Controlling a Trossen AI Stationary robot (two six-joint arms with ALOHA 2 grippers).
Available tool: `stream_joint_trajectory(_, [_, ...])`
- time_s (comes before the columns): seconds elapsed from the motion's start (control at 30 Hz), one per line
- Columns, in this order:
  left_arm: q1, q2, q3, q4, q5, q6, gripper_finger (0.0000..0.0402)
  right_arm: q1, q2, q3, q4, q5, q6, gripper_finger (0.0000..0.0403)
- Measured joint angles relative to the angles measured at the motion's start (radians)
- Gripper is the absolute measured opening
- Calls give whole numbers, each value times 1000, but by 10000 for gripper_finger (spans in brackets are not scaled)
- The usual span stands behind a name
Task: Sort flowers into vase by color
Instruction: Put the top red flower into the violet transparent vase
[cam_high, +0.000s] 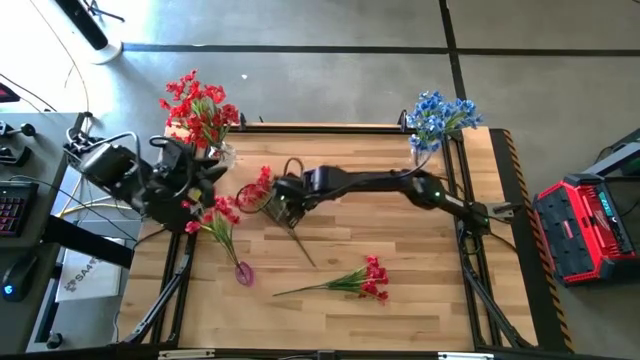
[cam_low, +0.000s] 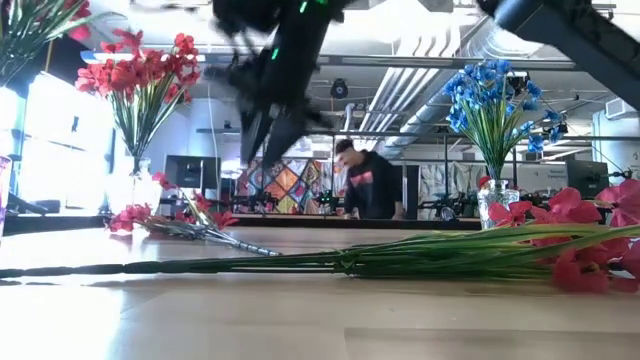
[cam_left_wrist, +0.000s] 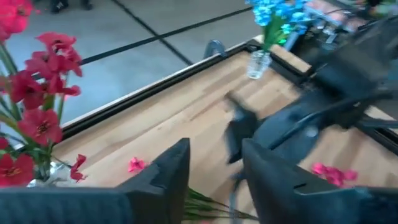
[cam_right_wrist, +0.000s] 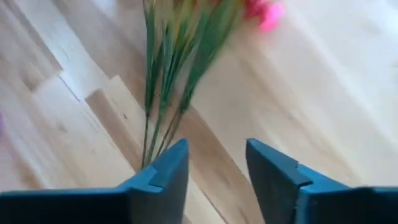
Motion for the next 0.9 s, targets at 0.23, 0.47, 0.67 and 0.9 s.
stream_joint_trajectory(0.23, [146, 41, 0, 81, 6, 70, 192, -50, -145, 1, -120, 26, 4, 223])
stream_joint_trajectory(0.47, [275, 125, 1, 259, 57, 109, 192, -70, -304, 2, -192, 50, -5, 239])
stream_joint_trajectory(0.67, [453, 312, 0, 314, 236, 78, 190, -102, -425, 2, -238, 55, -32, 236])
stream_joint_trajectory(0.9, [571, 506, 0, 329, 390, 36, 190, -149, -504, 2, -285, 76, -88, 236])
